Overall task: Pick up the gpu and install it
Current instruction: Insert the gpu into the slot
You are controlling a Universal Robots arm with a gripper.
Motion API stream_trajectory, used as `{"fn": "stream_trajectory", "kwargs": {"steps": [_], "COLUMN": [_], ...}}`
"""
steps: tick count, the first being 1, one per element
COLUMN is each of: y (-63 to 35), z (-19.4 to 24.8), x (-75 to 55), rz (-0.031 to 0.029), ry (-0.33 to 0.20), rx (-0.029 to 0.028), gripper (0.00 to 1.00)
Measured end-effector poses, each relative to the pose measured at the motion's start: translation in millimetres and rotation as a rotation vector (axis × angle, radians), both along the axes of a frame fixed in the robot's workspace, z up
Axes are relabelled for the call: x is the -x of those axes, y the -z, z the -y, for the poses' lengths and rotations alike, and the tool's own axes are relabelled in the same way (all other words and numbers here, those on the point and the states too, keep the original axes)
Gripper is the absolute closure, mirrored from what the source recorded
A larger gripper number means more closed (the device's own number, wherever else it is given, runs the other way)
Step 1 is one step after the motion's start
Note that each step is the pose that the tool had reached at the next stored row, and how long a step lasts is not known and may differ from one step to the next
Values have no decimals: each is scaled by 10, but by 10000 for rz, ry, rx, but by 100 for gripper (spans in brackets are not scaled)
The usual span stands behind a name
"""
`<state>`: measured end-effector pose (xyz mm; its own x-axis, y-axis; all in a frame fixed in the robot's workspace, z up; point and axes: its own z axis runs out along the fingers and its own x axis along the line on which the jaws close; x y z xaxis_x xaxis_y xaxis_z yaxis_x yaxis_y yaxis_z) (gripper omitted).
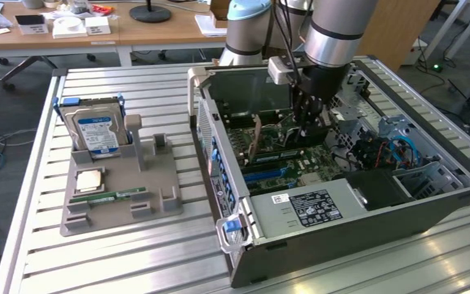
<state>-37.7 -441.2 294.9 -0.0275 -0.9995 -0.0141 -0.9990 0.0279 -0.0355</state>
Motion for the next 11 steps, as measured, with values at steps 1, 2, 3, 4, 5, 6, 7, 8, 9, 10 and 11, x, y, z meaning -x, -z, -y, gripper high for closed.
{"fn": "stream_trajectory", "kwargs": {"steps": [1,2,3,4,5,6,7,8,9,10,11], "y": [8,15,21,26,29,31,31,34,70,103,102], "z": [1,2,3,5,8,17,26,72,81,83,83], "x": [9,19,30,40,48,53,58,77,89,98,98], "rz": [15,31,47,58,64,68,70,73,73,73,72], "ry": [-15,-29,-44,-56,-67,-77,-87,-107,-109,-109,-109], "rx": [0,0,1,1,0,-1,-1,0,0,0,1], "gripper": [74,74,74,74,74,74,74,74,74,74,74]}}
